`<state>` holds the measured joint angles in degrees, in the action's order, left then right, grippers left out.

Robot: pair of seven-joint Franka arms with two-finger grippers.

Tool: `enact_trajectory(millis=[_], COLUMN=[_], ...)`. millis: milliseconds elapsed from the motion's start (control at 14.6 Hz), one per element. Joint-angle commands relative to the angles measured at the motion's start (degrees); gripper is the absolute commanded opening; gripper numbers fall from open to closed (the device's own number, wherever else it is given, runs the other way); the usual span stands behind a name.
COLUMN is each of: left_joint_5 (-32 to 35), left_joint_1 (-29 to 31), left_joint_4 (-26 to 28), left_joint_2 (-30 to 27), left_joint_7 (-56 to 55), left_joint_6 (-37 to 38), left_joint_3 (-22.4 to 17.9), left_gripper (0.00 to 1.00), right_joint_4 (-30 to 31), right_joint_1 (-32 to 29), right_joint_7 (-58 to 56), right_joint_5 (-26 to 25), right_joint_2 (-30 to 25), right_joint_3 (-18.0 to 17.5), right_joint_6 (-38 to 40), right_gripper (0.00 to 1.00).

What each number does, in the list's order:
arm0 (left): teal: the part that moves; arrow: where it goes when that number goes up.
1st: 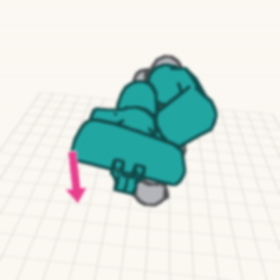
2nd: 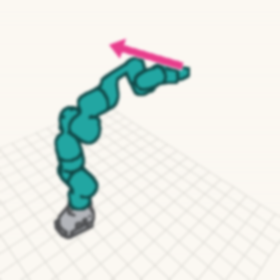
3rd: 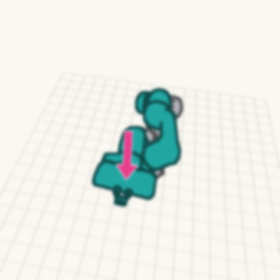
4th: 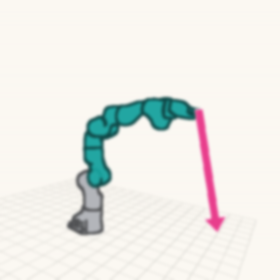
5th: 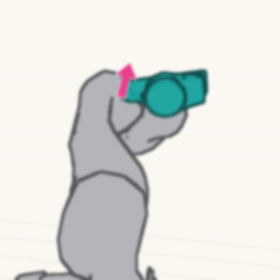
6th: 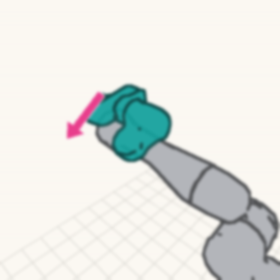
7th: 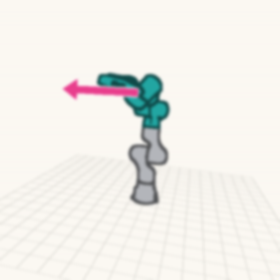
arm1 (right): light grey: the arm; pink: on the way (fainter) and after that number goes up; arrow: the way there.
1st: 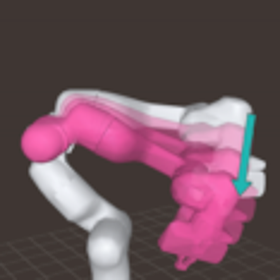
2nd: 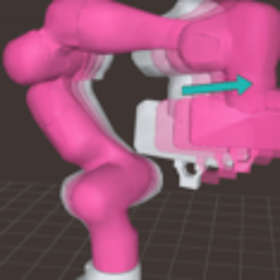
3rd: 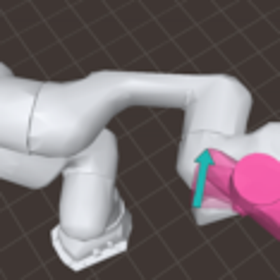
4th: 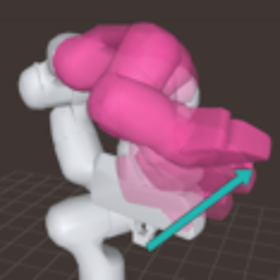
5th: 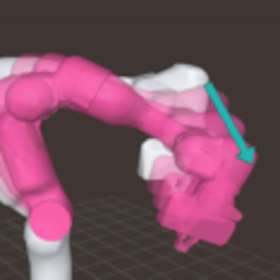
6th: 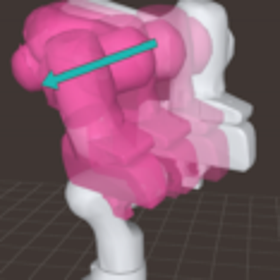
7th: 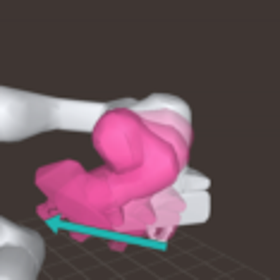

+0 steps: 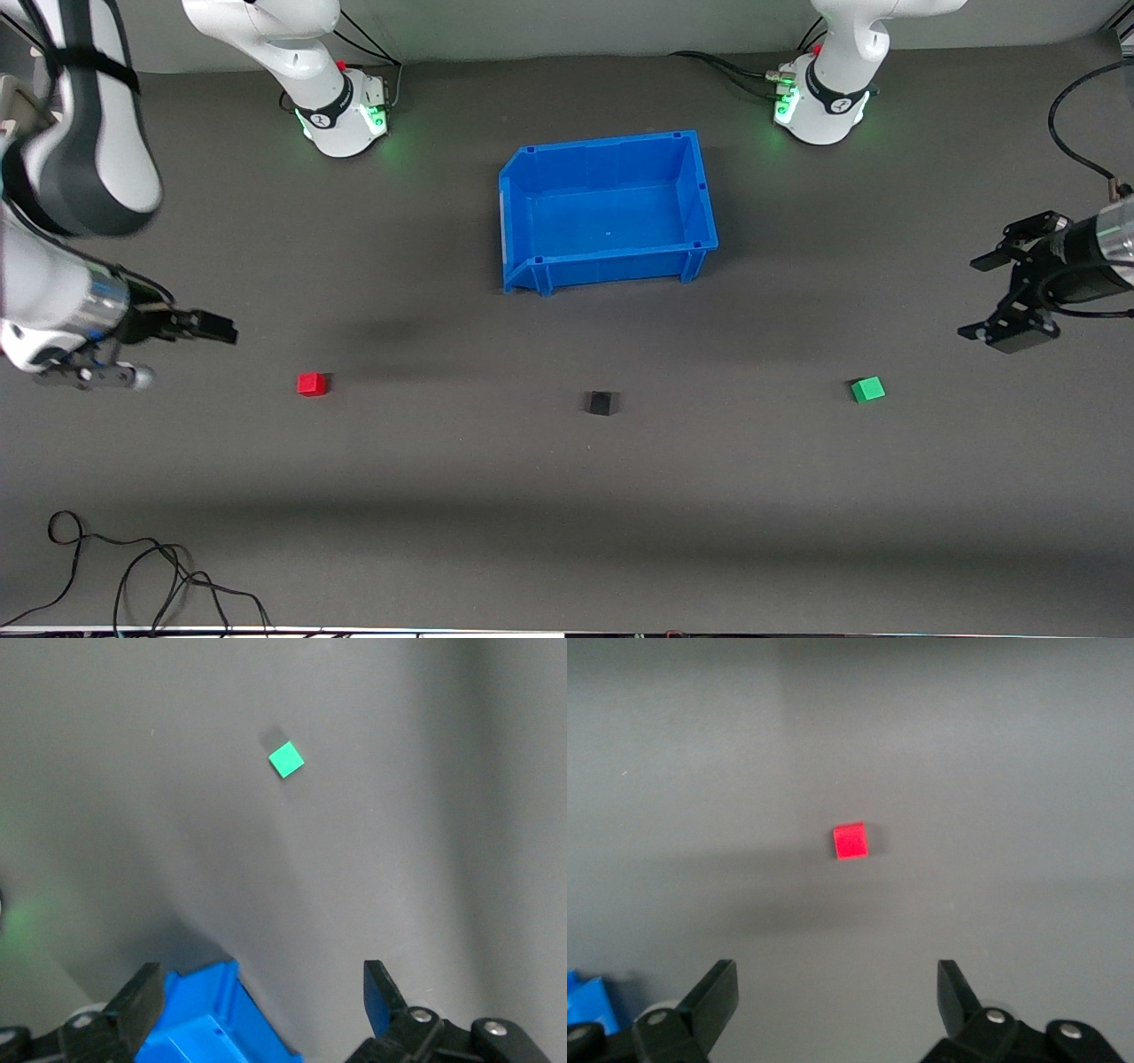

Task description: Attach green and red cubes to black cube

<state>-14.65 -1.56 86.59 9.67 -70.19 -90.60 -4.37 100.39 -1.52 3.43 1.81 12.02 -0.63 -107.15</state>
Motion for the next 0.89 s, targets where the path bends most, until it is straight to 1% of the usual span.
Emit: enact_trajectory(millis=[0,68,205,342,479,685,822], left_joint_5=[-6.07,-7.49,-8.38,-8.64,-11.18,-15.57,-17.51], left_joint_1=[4.18,5.33,5.78,6.13,6.31,7.80,8.59], left_joint_4=[-0.72,-0.37,0.51,2.87,6.82,13.41,15.71], left_joint_2=[1.49,2.02,3.68,5.18,5.88,7.29,9.39], left_joint_7=[-7.40,-7.59,-6.63,-6.01,-2.60,3.90,7.25], left_joint_6=[-0.01,-0.10,-0.62,-4.12,-8.51,-17.12,-20.82], left_joint_3=[-0.02,-0.02,-0.02,0.06,0.06,0.06,0.06], left_gripper=[1.00,1.00,1.00,1.00,1.00,1.00,1.00], right_joint_4=[6.90,8.75,11.92,15.78,18.34,19.49,19.49], right_joint_1=[-0.32,-0.24,-0.24,-0.24,-0.24,-0.24,-0.24], right_joint_7=[-0.26,-0.18,-0.26,-0.18,-0.18,-0.18,-0.18], right_joint_5=[0.03,0.03,0.03,0.12,0.12,0.12,0.12], right_joint_2=[0.63,1.33,3.26,5.37,7.21,11.07,13.28], right_joint_3=[-0.16,-0.16,-0.16,-0.16,-0.16,-0.16,-0.16], right_joint_6=[-9.36,-12.26,-18.15,-25.61,-31.17,-36.36,-39.44], right_gripper=[1.00,1.00,1.00,1.00,1.00,1.00,1.00])
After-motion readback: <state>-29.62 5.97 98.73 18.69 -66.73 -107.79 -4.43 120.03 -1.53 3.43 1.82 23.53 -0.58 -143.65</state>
